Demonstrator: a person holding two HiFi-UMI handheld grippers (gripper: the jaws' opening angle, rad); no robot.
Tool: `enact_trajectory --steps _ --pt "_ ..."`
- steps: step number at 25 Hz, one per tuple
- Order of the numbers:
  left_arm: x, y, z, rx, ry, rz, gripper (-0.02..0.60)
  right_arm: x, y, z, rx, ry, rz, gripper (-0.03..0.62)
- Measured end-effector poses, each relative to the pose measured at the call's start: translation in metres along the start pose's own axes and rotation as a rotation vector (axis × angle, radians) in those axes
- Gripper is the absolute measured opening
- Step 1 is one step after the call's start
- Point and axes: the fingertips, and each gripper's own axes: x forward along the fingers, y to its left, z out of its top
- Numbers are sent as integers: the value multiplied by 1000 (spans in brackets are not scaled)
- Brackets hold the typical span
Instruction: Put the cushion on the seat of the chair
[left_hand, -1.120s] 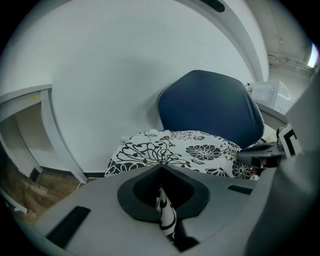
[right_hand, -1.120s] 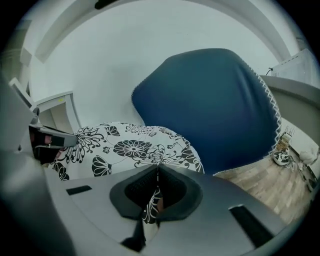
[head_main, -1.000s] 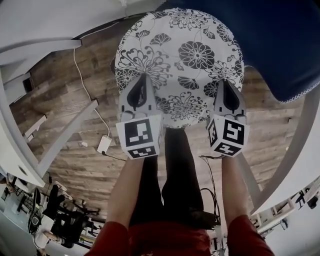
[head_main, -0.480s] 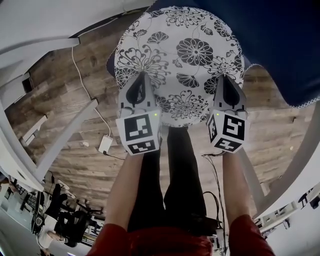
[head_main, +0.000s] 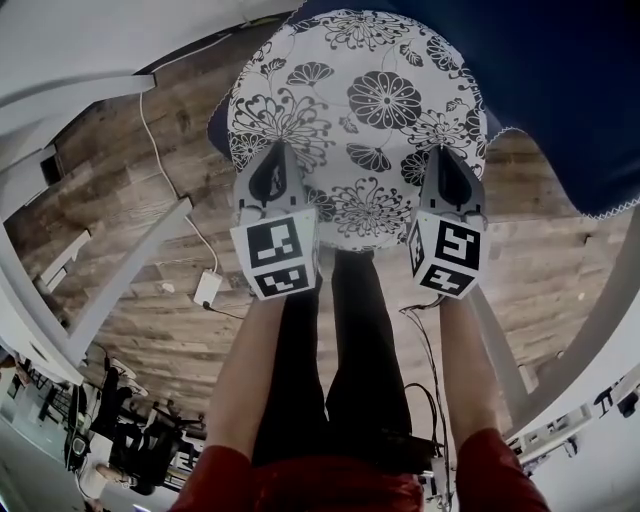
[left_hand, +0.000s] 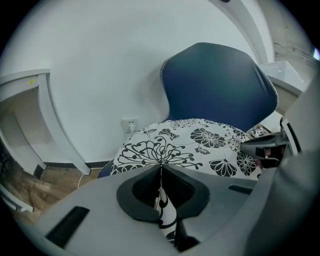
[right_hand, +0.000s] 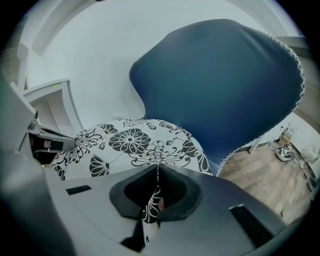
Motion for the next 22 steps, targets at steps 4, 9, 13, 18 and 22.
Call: enact_trajectory --steps 4,9,13,18,22 --pt "0 -1 -1 8 -7 3 29 2 -2 -2 -17 5 -31 29" --pt "-2 -1 -5 10 -6 0 31 3 -4 -5 -27 20 -53 29" --pt "-7 -3 0 42 -22 0 31 3 -6 -5 -15 20 -64 69" --pt "-13 -7 1 34 -30 -11 31 -1 -9 -2 12 11 -70 127" --pt "-21 -17 8 46 -45 -29 31 -10 -9 8 9 -8 -66 129"
